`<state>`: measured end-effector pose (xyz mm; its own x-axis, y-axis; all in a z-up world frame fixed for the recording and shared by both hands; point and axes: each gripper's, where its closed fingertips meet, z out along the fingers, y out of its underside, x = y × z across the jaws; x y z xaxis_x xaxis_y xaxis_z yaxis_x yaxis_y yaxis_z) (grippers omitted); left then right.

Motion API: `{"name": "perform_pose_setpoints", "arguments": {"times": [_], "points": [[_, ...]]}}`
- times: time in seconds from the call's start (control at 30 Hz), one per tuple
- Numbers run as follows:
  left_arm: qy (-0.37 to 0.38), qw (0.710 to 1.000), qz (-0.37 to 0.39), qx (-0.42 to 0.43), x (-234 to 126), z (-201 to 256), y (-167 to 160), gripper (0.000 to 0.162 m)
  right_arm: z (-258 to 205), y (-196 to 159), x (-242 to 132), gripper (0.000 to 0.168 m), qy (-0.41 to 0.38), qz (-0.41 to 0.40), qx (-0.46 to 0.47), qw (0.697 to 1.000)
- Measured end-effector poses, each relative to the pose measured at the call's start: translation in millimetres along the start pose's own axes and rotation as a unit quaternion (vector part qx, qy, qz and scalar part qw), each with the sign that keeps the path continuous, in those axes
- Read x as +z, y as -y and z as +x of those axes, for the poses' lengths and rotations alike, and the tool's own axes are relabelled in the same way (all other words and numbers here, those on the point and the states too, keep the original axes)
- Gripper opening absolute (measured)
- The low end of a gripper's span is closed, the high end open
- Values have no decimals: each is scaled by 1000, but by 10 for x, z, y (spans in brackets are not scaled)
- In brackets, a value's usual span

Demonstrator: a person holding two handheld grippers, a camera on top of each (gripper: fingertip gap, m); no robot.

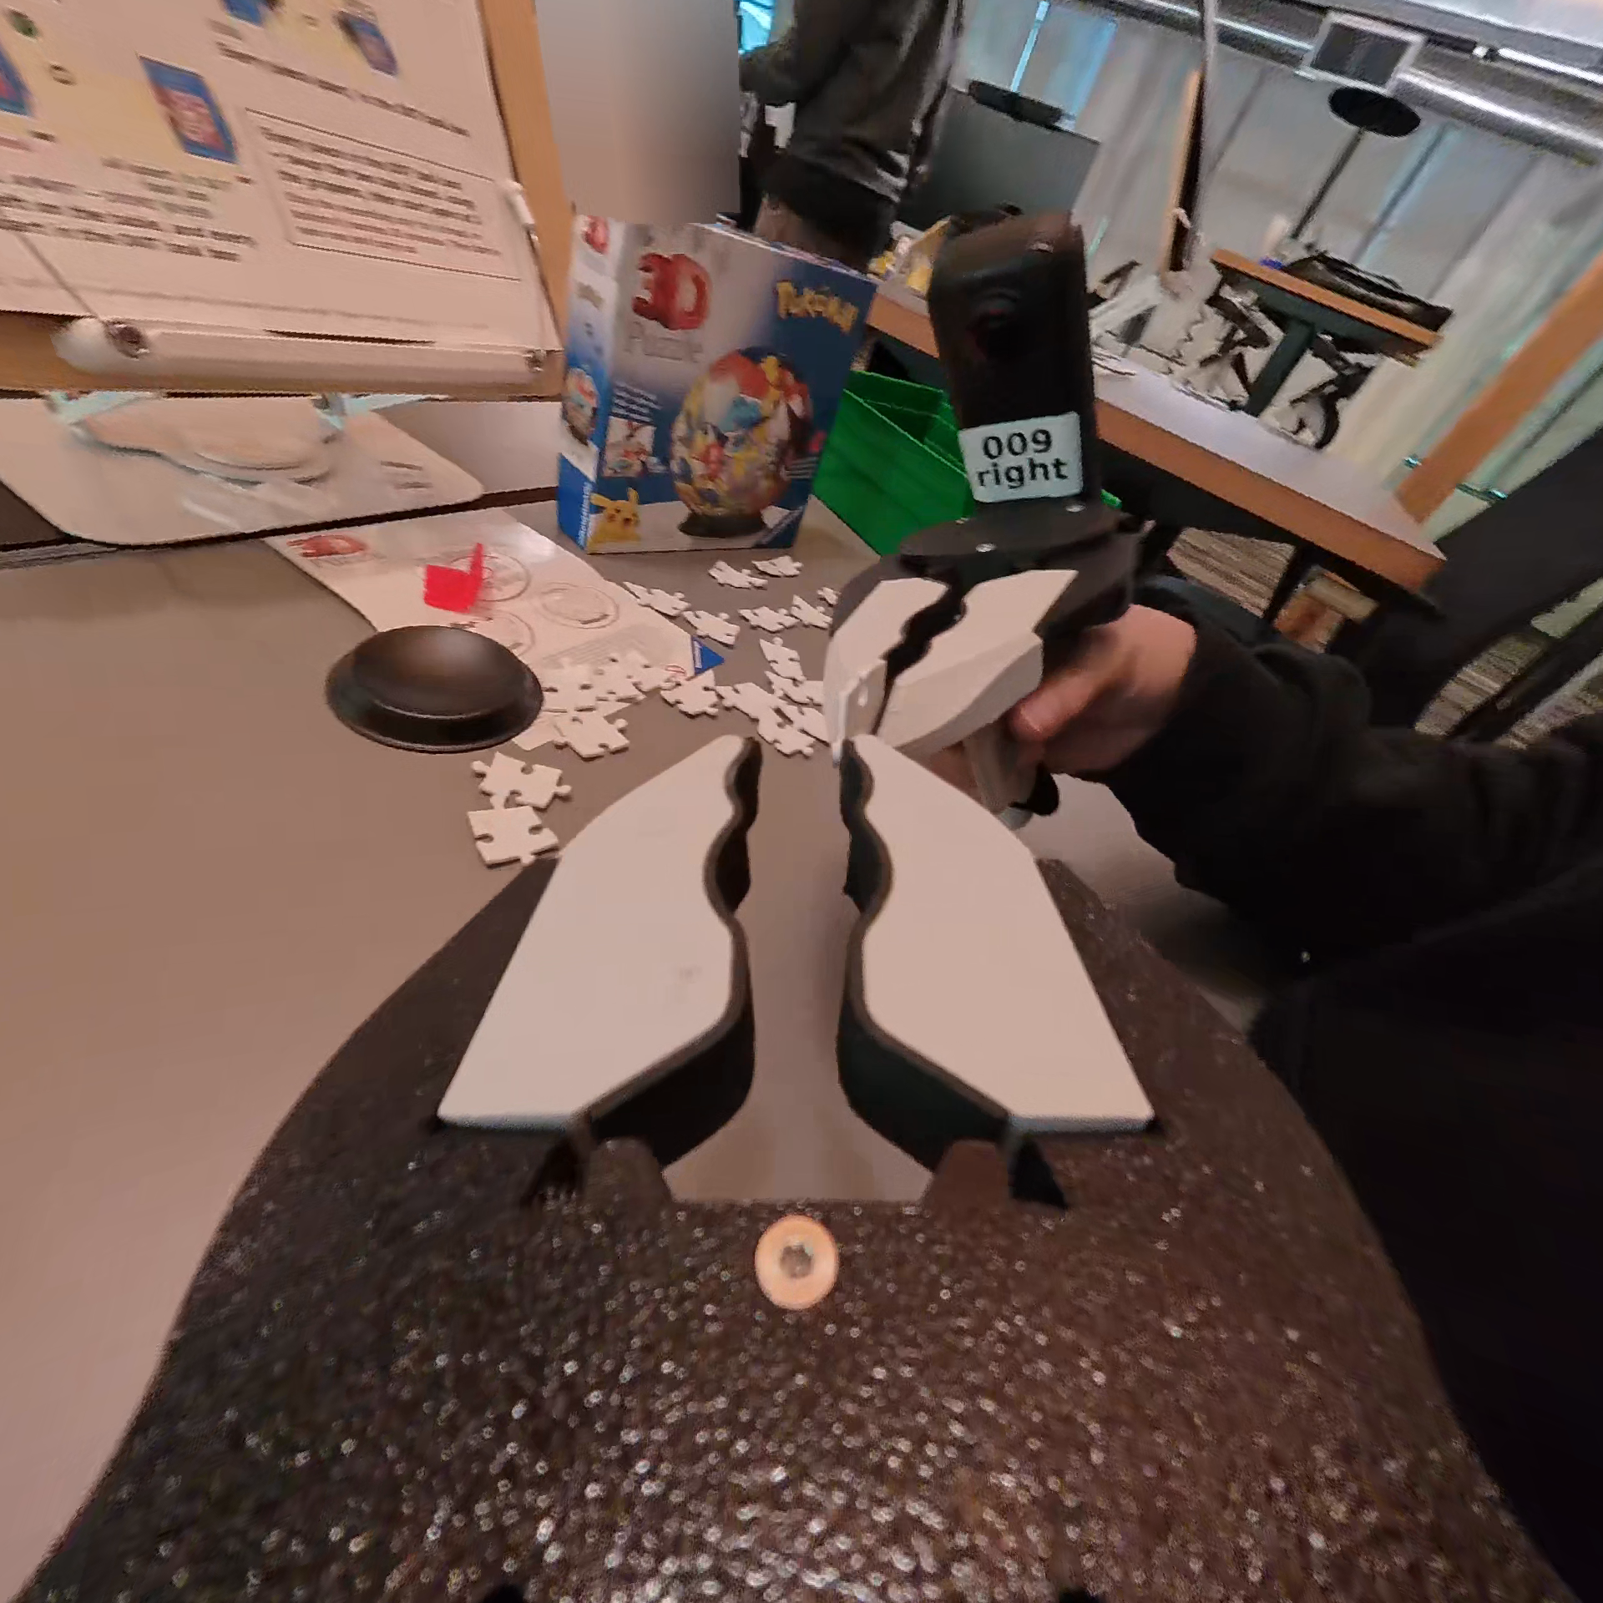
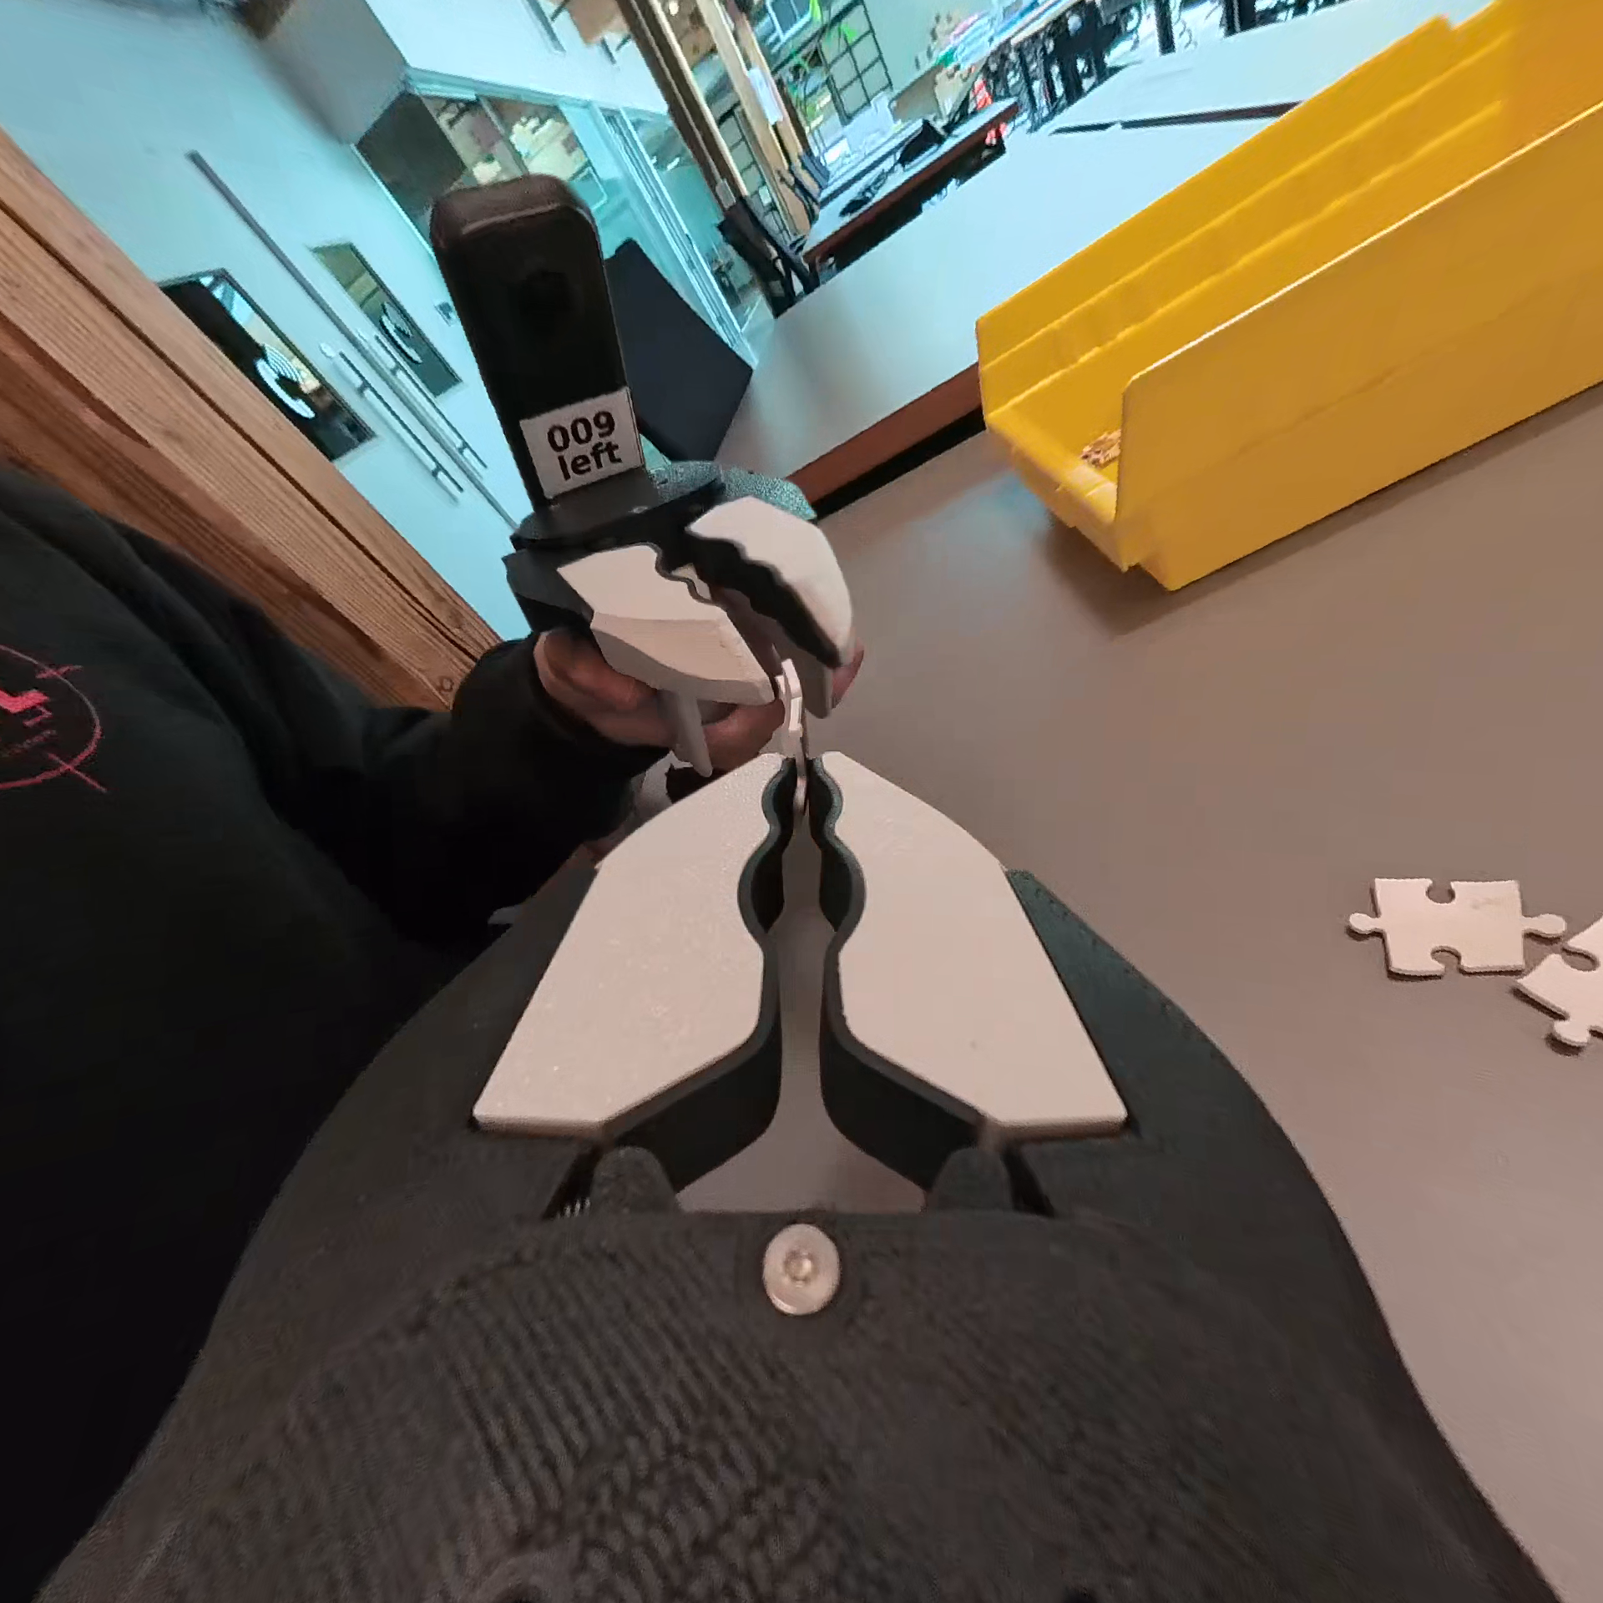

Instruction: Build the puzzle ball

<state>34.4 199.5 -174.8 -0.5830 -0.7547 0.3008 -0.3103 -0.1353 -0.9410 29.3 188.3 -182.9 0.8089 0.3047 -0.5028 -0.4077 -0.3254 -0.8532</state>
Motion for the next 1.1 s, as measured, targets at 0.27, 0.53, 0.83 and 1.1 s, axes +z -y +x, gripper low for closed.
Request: {"name": "perform_pose_setpoints", "arguments": {"times": [0.27, 0.53, 0.83, 1.1], "points": [[-20, 998, -30, 54, -20, 38, -113, 1, 53, -10, 46, 4, -22, -20, -6, 1000], [69, 979, -131, -141, -102, -633, -487, 1, 494, 59, -479, 45, -244, -38, -105, 963], [131, 941, -245, -194, -1, -996, -1024, 2, 447, -5, -763, 41, -286, -17, -113, 951], [201, 934, -256, -143, -79, -1116, -1052, 26, 470, -14, -836, 40, -286, -2, -108, 952]]}}
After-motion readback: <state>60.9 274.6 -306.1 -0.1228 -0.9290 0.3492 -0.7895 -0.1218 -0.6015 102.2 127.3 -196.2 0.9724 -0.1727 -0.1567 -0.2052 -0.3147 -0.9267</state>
